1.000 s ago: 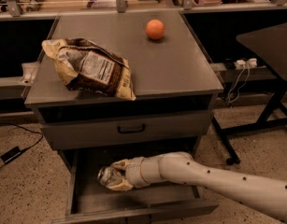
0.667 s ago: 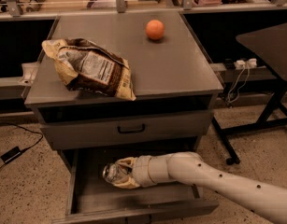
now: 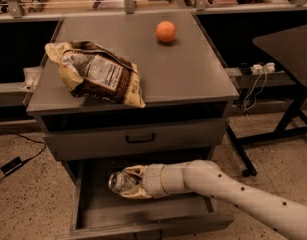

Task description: Pick 7up can from middle drawer and place on counter

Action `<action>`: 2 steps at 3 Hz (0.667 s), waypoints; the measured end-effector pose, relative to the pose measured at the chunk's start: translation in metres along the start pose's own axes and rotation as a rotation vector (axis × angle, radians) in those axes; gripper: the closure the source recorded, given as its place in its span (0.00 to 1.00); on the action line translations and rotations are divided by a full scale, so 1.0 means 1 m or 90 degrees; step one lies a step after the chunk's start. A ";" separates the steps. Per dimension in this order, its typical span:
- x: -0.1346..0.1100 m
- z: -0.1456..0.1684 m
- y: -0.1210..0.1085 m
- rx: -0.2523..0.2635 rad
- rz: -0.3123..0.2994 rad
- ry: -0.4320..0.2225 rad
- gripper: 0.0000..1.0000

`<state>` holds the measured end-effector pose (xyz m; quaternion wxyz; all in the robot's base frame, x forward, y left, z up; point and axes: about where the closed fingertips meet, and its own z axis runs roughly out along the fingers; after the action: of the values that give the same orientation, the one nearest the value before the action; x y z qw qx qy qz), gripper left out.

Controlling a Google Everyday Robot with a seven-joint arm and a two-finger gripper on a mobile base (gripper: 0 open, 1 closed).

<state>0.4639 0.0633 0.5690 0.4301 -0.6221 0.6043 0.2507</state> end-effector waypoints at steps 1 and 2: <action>-0.051 -0.037 0.033 -0.022 -0.062 -0.096 1.00; -0.113 -0.086 0.070 -0.017 -0.204 -0.137 1.00</action>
Offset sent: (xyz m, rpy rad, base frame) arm -0.1702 -0.0810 0.3110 0.1279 -0.7383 0.1931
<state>0.3621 0.0589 0.6902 0.5181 -0.6855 0.4449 0.2524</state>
